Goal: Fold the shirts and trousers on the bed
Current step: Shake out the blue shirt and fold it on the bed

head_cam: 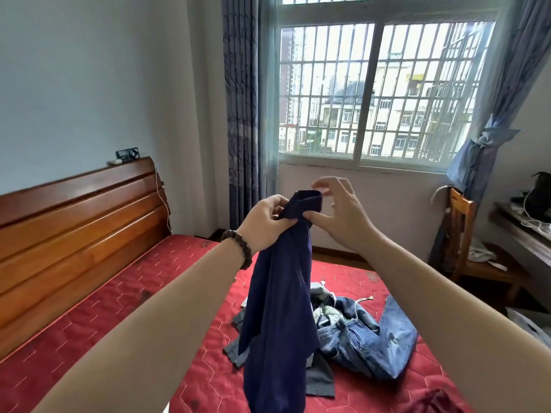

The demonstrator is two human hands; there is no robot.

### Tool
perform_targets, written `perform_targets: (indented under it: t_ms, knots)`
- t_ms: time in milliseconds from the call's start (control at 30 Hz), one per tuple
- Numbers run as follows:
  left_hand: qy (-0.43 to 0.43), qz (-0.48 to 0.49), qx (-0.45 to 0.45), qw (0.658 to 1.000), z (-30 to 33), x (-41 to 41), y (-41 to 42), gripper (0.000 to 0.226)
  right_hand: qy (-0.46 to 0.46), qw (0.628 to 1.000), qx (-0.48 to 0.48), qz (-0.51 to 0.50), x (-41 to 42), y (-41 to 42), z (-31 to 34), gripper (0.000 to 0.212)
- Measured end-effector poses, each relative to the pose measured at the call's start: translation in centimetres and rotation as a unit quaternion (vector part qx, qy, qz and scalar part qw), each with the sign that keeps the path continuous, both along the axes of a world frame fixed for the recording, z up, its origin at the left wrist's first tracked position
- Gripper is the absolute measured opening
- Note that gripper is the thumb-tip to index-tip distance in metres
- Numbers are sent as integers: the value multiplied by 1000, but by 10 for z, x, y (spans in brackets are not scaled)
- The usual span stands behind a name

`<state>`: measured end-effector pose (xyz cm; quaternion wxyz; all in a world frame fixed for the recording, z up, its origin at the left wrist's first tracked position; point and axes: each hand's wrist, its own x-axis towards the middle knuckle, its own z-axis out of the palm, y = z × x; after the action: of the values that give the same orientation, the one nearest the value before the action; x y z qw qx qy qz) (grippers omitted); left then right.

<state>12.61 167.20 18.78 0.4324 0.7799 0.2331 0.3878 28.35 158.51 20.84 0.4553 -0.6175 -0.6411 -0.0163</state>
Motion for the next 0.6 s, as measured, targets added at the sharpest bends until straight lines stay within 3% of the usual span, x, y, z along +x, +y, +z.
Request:
perform_targets:
  t_ms: [67, 100, 200, 333, 400, 500, 600]
  knots:
    - [24, -23, 28, 999, 2, -1, -1, 11, -72, 995, -38, 54, 8, 0, 10, 65]
    - [31, -35, 39, 998, 3, -1, -2, 11, -94, 989, -71, 84, 9, 1, 15, 63]
    - [24, -41, 50, 998, 4, -1, -4, 12, -139, 977, -130, 97, 12, 5, 22, 25]
    - [-32, -14, -25, 999, -8, -13, -8, 16, -123, 985, -103, 68, 18, 8, 23, 19]
    - [-17, -7, -32, 999, -20, -24, -4, 17, -88, 990, -92, 65, 20, 6, 22, 14]
    - [30, 42, 7, 999, -39, -38, 2, 25, -26, 993, -97, 65, 22, 5, 19, 6]
    - [42, 127, 91, 987, -50, -46, 5, 30, -28, 993, -95, 58, 23, 5, 17, 3]
